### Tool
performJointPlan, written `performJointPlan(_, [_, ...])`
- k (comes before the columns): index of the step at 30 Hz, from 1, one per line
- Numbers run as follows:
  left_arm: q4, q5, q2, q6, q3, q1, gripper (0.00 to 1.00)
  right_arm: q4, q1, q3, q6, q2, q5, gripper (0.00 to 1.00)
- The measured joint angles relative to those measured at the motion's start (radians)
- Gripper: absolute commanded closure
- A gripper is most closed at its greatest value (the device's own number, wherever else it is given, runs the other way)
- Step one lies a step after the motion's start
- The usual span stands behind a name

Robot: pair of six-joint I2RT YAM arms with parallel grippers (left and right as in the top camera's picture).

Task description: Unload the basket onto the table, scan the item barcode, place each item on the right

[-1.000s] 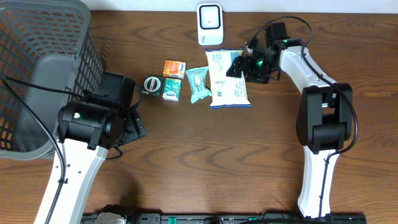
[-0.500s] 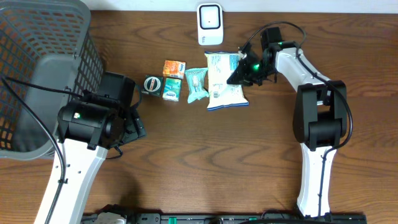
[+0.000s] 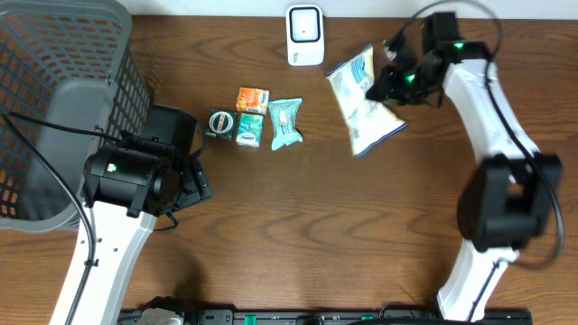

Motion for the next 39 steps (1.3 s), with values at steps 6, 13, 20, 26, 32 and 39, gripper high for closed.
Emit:
performJointPlan(6, [0.000, 0.000, 0.000, 0.000, 0.000, 0.000, 0.02, -0.014, 0.023, 0.006, -0.010, -0.157, 0.137, 0.99])
performJointPlan(13, [0.000, 0.000, 0.000, 0.000, 0.000, 0.000, 0.02, -0.044, 0.049, 0.000, -0.011, -0.145, 0.288, 0.61])
performJointPlan(20, [0.000, 0.000, 0.000, 0.000, 0.000, 0.000, 0.02, -0.011, 0.019, -0.008, -0.016, -0.080, 0.349, 0.01])
performJointPlan(26, [0.000, 0.000, 0.000, 0.000, 0.000, 0.000, 0.02, 0.021, -0.117, -0.009, -0.075, 0.010, 0.236, 0.01])
performJointPlan(32, [0.000, 0.000, 0.000, 0.000, 0.000, 0.000, 0.02, 0.025, -0.217, -0.009, -0.150, 0.149, 0.054, 0.01])
performJointPlan(39, [0.000, 0.000, 0.000, 0.000, 0.000, 0.000, 0.02, 0.027, -0.233, -0.012, -0.221, 0.294, -0.153, 0.23])
